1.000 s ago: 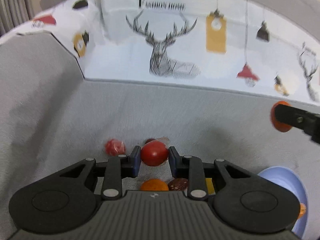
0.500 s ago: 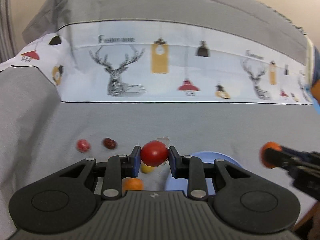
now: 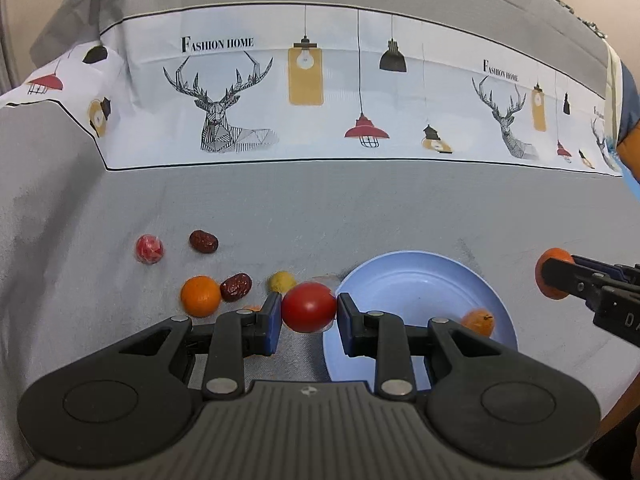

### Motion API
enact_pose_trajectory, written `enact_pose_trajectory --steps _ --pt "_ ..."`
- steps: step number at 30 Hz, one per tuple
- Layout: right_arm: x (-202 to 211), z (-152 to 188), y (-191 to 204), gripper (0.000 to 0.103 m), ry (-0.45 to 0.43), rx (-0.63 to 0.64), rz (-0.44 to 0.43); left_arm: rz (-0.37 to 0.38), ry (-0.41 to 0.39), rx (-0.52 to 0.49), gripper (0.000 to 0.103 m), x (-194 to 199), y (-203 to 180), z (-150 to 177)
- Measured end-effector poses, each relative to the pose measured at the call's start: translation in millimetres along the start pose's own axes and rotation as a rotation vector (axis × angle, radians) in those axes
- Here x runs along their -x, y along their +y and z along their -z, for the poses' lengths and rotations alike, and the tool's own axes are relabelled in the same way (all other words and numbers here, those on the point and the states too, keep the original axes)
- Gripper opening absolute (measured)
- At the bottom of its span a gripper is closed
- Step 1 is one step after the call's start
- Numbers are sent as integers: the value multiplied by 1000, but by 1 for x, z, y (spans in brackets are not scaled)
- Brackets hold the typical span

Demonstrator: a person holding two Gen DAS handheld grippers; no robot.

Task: Organize fruits
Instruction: 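Carry the red tomato with the left tool while the right tool carries the tangerine over the plate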

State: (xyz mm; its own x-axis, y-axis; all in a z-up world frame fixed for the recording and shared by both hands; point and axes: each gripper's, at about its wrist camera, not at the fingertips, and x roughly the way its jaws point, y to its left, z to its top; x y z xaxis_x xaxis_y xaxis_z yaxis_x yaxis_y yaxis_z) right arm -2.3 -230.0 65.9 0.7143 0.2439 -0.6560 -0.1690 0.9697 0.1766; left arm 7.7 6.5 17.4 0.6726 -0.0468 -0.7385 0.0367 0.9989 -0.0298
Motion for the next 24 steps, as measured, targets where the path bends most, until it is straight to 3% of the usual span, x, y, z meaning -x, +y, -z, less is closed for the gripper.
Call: enact_pose_trajectory --steps 18,21,24 --pt "-15 0 10 34 22 59 7 18 30 -99 32 -6 -23 -2" --pt "-15 -1 11 34 20 57 1 16 -4 -178 32 6 -34 -9" --pt "-16 -1 14 34 17 64 -7 31 -22 -193 32 10 -38 -3"
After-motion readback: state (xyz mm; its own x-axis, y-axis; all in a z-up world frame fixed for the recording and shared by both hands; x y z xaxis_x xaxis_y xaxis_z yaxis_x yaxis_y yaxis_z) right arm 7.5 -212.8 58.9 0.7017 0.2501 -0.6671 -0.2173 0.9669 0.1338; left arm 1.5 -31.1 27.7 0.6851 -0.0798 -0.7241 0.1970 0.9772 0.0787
